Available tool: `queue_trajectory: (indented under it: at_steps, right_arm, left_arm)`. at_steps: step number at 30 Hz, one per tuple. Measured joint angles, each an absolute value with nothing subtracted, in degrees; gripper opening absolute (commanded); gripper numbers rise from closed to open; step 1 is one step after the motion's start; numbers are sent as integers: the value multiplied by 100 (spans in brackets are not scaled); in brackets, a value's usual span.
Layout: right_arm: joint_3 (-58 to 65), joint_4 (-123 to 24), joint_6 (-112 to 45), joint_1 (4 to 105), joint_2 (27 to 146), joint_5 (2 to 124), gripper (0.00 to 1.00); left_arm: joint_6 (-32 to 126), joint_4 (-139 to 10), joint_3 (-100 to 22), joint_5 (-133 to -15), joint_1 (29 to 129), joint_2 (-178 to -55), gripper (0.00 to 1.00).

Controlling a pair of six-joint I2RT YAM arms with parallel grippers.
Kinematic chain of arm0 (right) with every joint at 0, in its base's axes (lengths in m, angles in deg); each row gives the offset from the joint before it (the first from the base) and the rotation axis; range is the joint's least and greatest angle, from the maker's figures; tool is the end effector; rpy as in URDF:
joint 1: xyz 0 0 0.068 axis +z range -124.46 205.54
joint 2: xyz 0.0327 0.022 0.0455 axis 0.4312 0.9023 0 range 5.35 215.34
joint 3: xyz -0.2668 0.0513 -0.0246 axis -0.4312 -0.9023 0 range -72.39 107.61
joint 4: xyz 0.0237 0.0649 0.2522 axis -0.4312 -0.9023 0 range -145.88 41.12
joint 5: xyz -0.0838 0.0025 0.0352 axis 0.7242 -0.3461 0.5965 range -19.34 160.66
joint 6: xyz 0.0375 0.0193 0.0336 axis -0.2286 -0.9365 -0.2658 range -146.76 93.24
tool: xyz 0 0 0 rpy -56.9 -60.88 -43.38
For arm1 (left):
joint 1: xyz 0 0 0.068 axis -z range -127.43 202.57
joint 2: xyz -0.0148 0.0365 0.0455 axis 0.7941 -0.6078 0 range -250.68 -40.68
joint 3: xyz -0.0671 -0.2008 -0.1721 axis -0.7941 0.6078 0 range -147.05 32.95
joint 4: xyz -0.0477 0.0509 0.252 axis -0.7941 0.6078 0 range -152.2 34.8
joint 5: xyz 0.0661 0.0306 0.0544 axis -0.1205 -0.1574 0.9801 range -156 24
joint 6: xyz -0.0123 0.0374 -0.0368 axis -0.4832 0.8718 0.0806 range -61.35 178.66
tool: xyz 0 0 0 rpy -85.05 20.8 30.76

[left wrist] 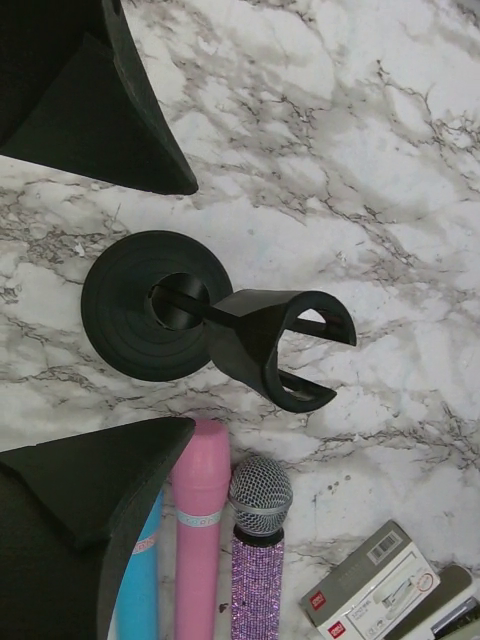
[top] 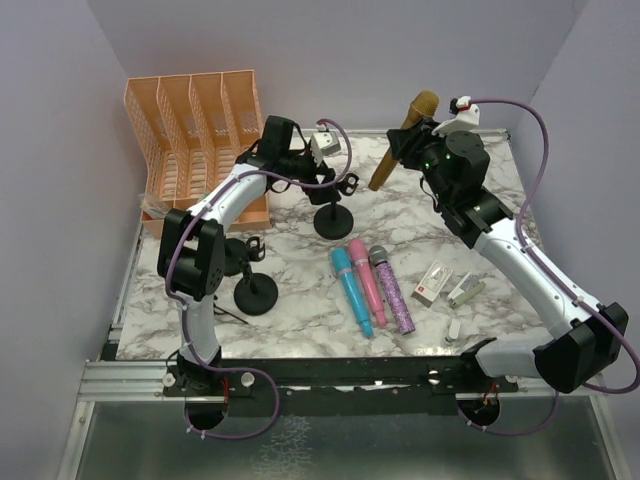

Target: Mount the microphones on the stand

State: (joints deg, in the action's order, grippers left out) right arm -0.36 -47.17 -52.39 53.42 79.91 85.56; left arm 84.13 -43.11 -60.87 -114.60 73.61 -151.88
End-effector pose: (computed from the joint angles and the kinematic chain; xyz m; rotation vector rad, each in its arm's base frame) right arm 0.2743 0.1349 0.4156 0.1744 1.5995 0.5218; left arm 0.4064 -0.1848 0.2859 1.2296 1.6871 -0.8787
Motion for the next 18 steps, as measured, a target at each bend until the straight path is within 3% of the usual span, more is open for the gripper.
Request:
queue_trajectory:
  at_steps: [3,10,18]
  right_arm:
    - [-36,-4712,-5237,5318,8030,8444,0]
    - [-60,-4701,-5237,5318,8094,8296,1]
    - [-246,-4358,-5171,5318,8179,8287,1]
  left_arm:
    - [8537,-4107,-6220,-11440,7398,-15384,82]
    - [8640,-3869,-6517,-11414,7494,-15738,38]
    - [8332,-3832,-6795,-11242,7555,-15859,2]
